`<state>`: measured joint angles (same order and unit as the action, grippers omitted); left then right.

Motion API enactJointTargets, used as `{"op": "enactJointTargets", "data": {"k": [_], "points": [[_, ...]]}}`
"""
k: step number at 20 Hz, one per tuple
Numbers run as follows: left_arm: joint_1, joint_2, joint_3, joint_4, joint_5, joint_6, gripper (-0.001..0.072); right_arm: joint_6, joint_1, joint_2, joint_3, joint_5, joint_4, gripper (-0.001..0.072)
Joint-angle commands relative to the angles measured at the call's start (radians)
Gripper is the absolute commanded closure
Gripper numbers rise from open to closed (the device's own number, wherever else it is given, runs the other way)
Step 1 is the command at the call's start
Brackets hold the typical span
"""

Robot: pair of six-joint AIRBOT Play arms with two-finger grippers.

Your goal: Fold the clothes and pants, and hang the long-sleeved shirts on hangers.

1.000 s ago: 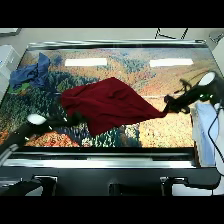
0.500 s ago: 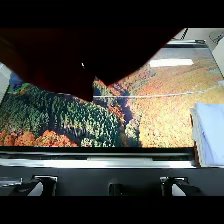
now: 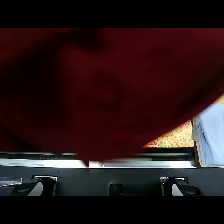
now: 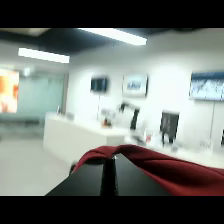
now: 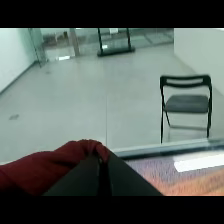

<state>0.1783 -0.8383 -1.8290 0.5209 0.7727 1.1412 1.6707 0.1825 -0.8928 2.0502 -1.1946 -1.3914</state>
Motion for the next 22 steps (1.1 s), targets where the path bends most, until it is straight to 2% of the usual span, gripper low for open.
{"op": "enactJointTargets", "data": {"k": [1,4,7,9,11,14,16,17,18,19,20,21,22], "points": [[0.001,-0.094,0.134,0.166,0.141,0.097,0.0674,0.027,0.0,-0.134,-0.068,-0.248,-0.008,0.0678],[-0.001,-0.239,0.389,0.175,0.135,0.098,0.0673,0.041,0.0,-0.352,-0.259,-0.176,0.003,0.0677],[-0.018,-0.446,0.573,0.171,0.063,0.098,0.0672,0.163,0.0,-0.599,-0.401,-0.004,0.143,0.0676],[-0.017,-0.584,0.587,0.14,0.089,0.103,0.0671,0.203,0.0,-0.76,-0.412,0.011,0.32,0.0676],[-0.018,-0.681,0.587,0.079,0.12,0.101,0.0671,0.189,-0.005,-0.875,-0.412,0.006,0.49,0.0677],[-0.024,-0.758,0.587,0.045,0.179,0.101,0.0668,0.168,-0.032,-0.958,-0.412,0.017,0.523,0.0677],[-0.021,-0.764,0.587,0.045,0.208,0.101,0.0622,0.142,-0.04,-0.967,-0.412,0.033,0.523,0.0675],[-0.005,-0.757,0.582,0.046,0.235,0.101,0.0466,0.138,-0.028,-0.962,-0.403,0.022,0.525,0.0619],[0.027,-0.75,0.569,0.052,0.301,0.102,0.0172,0.101,-0.003,-0.954,-0.377,-0.018,0.523,0.047],[0.071,-0.747,0.547,0.081,0.395,0.122,0.0054,0.043,0.038,-0.94,-0.343,-0.079,0.515,0.0245],[0.129,-0.745,0.519,0.15,0.512,0.174,0.0055,-0.005,0.084,-0.919,-0.317,-0.152,0.487,0.0086],[0.182,-0.74,0.506,0.23,0.624,0.227,0.0057,-0.019,0.14,-0.889,-0.307,-0.243,0.425,0.0039],[0.234,-0.729,0.512,0.331,0.732,0.266,0.0088,-0.018,0.189,-0.865,-0.308,-0.319,0.344,0.0034]]}}
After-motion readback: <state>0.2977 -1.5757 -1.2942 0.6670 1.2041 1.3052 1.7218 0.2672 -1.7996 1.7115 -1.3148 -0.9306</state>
